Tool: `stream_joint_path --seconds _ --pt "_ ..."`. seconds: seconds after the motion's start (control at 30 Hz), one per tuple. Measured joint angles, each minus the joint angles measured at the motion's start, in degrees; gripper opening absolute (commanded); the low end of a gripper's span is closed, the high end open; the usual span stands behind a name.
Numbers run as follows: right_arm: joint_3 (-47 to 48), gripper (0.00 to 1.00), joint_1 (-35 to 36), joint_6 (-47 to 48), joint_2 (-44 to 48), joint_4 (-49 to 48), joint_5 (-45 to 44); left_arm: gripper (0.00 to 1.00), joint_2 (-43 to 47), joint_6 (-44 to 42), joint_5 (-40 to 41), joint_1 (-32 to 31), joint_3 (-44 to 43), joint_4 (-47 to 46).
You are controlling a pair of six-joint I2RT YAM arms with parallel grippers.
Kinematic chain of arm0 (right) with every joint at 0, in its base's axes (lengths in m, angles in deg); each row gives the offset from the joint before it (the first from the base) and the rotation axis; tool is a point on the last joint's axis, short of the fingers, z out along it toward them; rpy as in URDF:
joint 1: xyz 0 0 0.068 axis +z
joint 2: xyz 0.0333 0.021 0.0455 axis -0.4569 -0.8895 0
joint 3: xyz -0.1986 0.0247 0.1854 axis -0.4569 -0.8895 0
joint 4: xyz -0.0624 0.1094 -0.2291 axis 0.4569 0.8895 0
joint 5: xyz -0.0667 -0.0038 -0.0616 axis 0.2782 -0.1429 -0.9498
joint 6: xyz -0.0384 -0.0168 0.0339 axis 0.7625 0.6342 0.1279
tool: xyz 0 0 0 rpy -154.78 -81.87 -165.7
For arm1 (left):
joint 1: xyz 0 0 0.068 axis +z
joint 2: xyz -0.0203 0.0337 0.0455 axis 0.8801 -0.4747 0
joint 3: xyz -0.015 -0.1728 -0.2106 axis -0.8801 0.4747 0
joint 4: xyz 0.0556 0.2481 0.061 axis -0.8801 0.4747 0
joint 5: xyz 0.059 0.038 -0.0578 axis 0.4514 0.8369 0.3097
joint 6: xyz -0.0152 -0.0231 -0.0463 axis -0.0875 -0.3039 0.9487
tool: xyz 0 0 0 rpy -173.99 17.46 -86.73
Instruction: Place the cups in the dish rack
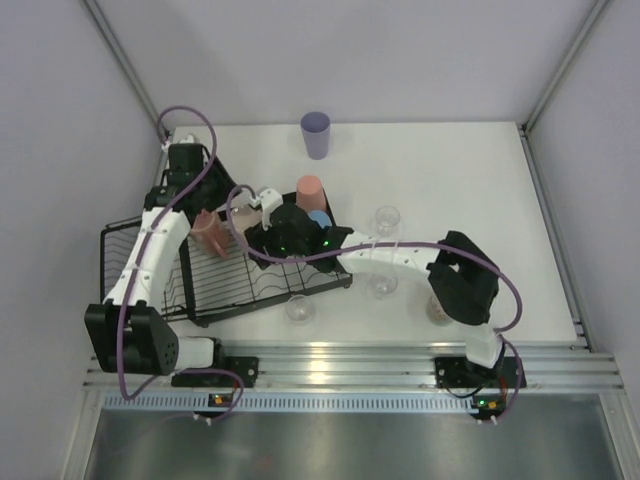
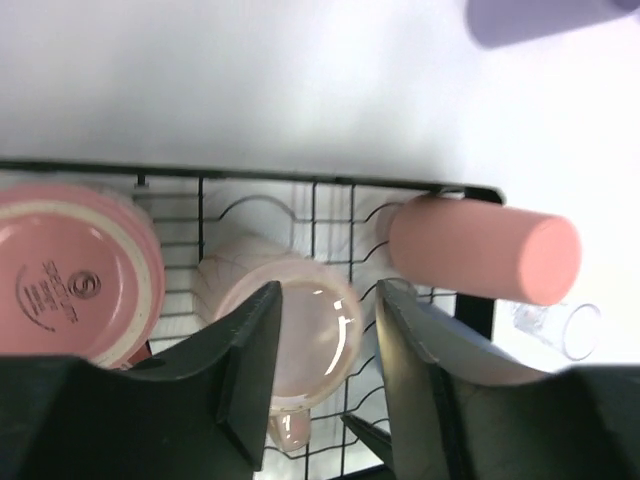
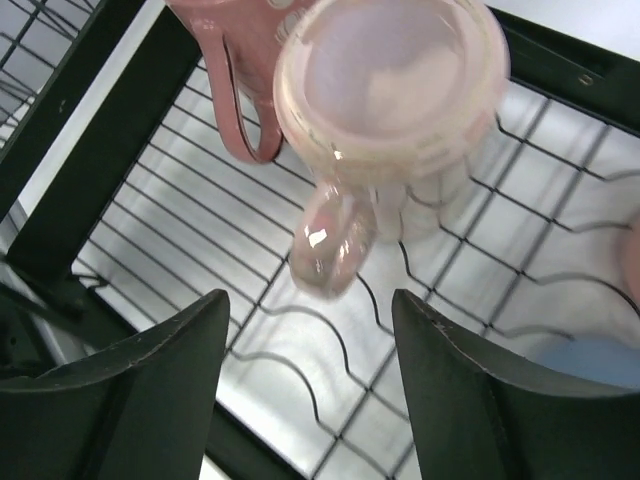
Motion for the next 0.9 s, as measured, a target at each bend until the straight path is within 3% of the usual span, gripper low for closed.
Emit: stream_joint_path --seconds 0.03,0.1,0.17,0.2,0.27,0.47,0.6,0.7,0.9 --pt "-0.7 0.72 0.0 -0.2 1.4 1.0 -0.4 0.56 -0.3 -0.4 0.3 0.0 -2.0 0.2" --pt "-3.0 0.77 0.0 -0.7 5.2 3.2 -1.7 0.80 -0.6 -1.3 0.6 0.0 -6.0 0.2" --pt "-5.8 0.89 -0.1 -1.5 10.7 5.5 -3.8 0.93 -0.7 -2.3 0.7 0.0 -10.3 0.2" --pt "-7.0 0.99 -0.2 -1.9 13.4 6.6 -5.1 0.93 -0.7 -2.6 0.4 0.0 -11.7 0.0" --pt "-8.4 0.99 -0.3 -3.3 18.9 9.7 -8.6 0.98 -0.7 -3.6 -1.2 0.0 -14.5 -0.5" --pt "-10.3 0.99 -2.6 -10.9 35.3 21.8 -23.2 0.97 0.0 -6.0 -5.6 -3.8 -14.9 -0.8" --pt "-13.2 0.85 -9.0 -18.5 46.9 31.6 -25.5 0.95 0.6 -7.8 -7.3 -15.0 -12.7 -0.9" --pt "-14.5 0.79 -16.7 -23.9 53.7 40.0 -26.4 0.95 1.0 -8.6 -9.6 -20.7 -10.6 -0.9" --pt "-16.0 0.76 -20.4 -29.5 58.6 53.4 -32.0 0.95 6.3 -8.9 -13.0 -21.8 -5.9 -3.3"
